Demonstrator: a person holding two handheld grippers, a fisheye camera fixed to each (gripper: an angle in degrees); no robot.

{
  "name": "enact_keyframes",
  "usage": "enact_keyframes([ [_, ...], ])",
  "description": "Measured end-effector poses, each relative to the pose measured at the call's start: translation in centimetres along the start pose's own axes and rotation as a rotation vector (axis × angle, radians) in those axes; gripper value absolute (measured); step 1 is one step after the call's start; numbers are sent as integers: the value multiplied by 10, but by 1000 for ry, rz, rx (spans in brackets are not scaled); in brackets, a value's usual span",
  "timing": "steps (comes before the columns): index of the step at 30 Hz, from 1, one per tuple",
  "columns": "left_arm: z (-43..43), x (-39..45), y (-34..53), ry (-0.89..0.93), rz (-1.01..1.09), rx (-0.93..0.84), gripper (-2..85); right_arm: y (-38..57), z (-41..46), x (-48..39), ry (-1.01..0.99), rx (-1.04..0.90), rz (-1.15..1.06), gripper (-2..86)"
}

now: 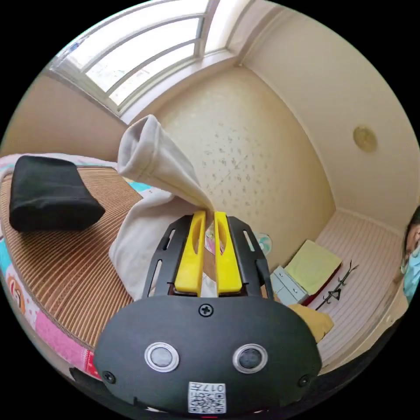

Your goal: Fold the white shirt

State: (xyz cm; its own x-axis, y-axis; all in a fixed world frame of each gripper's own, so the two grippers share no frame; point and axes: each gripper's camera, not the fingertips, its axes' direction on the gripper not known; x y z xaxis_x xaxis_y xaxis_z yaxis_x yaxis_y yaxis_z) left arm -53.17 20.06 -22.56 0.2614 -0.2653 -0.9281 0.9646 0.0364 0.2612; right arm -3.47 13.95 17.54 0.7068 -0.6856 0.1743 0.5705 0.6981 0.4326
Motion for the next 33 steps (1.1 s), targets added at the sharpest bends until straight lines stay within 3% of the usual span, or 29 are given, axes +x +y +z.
enact_keyframes([
  [2,120,56,29,64,150,-222,43,1,-7,12,-38,2,4,5],
  [4,209,76,73,102,173,-448,52,0,-12,21,-76,0,4,5],
  [5,263,80,112,116,156,-625,64,0,-15,28,-101,0,9,5],
  [8,329,77,202,98,57,-883,90,-1,-23,52,-205,-5,27,5],
  [15,262,75,245,11,-29,-774,105,-2,-33,116,-480,-12,143,5],
  [19,154,52,214,-227,7,-562,104,-5,-45,127,-482,-9,147,5],
  [23,79,-7,196,-528,-92,-341,92,-8,-56,136,-487,-6,151,5],
  [25,88,-43,189,-514,-162,-406,82,-9,-60,138,-485,-6,151,5],
  [29,132,-118,184,-299,-376,-534,86,-12,-68,147,-502,-4,165,5],
  [33,168,-144,185,-221,-428,-599,89,-14,-74,153,-521,-3,176,5],
])
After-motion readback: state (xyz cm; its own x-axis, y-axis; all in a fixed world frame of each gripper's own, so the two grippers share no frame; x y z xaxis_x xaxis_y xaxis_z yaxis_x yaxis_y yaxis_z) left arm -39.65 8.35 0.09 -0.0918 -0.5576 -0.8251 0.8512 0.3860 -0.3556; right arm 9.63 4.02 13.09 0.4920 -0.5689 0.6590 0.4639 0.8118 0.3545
